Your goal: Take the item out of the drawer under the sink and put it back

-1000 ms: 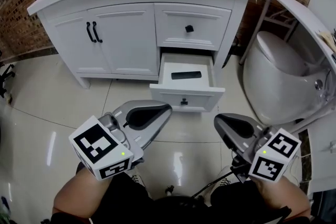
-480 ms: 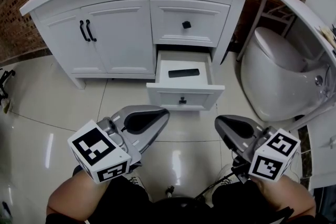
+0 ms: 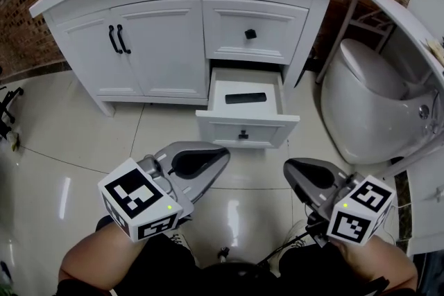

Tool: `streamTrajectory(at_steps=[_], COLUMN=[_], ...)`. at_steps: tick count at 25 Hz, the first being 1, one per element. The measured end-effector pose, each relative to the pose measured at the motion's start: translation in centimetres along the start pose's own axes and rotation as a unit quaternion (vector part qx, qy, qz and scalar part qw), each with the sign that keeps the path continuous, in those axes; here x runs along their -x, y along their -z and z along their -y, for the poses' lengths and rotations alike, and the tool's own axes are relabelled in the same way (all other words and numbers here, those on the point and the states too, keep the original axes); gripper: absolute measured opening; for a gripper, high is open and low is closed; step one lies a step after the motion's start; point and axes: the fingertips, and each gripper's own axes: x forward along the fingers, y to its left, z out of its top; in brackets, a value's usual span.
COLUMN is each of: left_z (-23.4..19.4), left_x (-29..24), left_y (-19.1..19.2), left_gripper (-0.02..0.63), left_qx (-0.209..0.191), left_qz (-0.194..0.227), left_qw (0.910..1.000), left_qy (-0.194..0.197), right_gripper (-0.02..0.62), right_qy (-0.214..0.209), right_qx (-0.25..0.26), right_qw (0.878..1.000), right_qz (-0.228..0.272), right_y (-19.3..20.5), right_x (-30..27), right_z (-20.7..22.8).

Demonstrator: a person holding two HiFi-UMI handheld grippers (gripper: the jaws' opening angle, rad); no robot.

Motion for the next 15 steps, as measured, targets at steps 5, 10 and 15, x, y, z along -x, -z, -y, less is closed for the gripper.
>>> streamTrajectory(at_steps=[5, 10, 15], left_z=[-0.01, 0.0, 0.04], left_x=[-0.31, -0.44, -0.41], left_y=[0.16, 0.18, 0.21], left_gripper=[0.006, 0.006, 0.006], left_qx=[-0.003, -0.005, -0.007], left_qz=[-0.003, -0.006, -0.006], left_qw=[1.0, 1.0, 1.0], left_qy=[-0.002, -0.002, -0.002], right_gripper=[0.002, 0.002, 0.002], right_qy=[0.0, 0.002, 0.004], right_qx=[0.006, 0.006, 0.006], right_qw=[1.0, 1.0, 1.0], right_qz=[-0.005, -0.003, -0.001], right_y=[0.17, 0.02, -0.11], right_x=[-0.04, 0.13, 0.2], right_z=[-0.26, -0.21, -0.1])
